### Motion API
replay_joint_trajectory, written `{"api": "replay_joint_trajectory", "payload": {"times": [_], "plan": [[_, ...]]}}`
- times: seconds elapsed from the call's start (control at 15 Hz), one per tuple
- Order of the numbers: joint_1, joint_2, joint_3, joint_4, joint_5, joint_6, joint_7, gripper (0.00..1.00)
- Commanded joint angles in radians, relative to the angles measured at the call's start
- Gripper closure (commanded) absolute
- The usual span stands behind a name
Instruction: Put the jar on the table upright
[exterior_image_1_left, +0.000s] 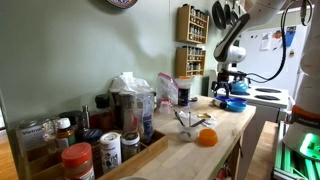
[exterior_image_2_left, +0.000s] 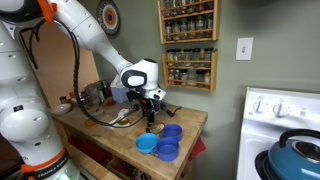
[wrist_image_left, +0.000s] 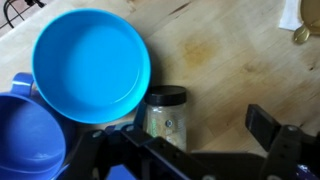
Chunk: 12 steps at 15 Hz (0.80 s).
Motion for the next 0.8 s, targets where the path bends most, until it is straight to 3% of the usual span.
{"api": "replay_joint_trajectory", "payload": {"times": [0.0,0.73], "plan": [[-0.010,0.058,0.006,0.001,0.074,0.071,-0.096,0.00],[-0.026,0.164,0.034,0.050,0.128,0.069,-0.212,0.00]]}}
